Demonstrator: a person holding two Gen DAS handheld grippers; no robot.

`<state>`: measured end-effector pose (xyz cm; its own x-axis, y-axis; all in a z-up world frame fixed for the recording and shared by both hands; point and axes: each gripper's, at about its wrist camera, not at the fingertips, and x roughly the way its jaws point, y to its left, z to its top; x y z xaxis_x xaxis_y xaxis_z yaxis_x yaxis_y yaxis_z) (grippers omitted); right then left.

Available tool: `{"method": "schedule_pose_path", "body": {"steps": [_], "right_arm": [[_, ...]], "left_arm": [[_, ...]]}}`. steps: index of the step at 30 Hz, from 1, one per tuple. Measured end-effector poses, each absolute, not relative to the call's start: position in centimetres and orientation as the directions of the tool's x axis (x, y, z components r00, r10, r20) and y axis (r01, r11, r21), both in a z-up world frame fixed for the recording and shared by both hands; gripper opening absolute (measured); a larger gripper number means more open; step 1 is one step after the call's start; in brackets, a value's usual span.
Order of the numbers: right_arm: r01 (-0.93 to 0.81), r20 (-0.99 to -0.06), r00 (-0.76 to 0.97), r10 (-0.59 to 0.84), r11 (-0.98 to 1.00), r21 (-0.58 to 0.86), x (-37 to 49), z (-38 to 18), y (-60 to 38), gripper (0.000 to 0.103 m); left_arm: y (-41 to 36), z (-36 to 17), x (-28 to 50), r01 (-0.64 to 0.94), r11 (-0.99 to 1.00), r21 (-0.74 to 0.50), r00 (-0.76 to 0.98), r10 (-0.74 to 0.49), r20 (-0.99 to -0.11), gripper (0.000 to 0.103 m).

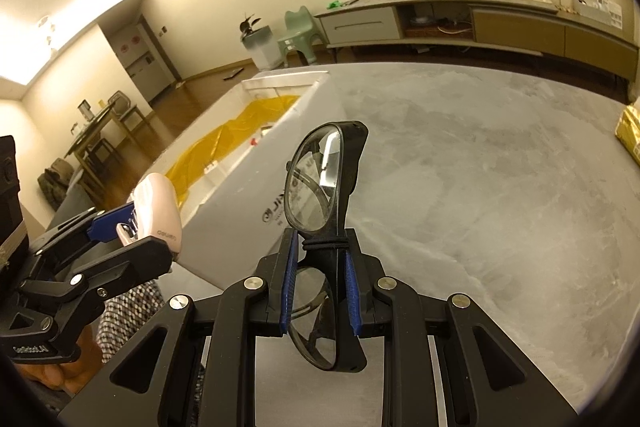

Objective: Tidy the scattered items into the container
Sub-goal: 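Carry the pink stapler and black glasses over the white box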

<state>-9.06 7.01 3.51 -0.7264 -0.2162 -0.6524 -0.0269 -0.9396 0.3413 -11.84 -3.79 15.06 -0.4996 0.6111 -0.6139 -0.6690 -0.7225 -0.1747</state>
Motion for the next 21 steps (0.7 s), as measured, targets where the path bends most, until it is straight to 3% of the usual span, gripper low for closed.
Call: {"method": "schedule_pose_path", "body": {"steps": [21], "right_arm": [[0.026,-0.649,-0.733,-0.204,-0.962,0.272,-11.3,6.7,1.8,0.022]], "left_arm": [[-9.1,16.4,-14.3,-0.632,-0.728,-0.266,-0.519,0.652,-0.553,0.060]]}}
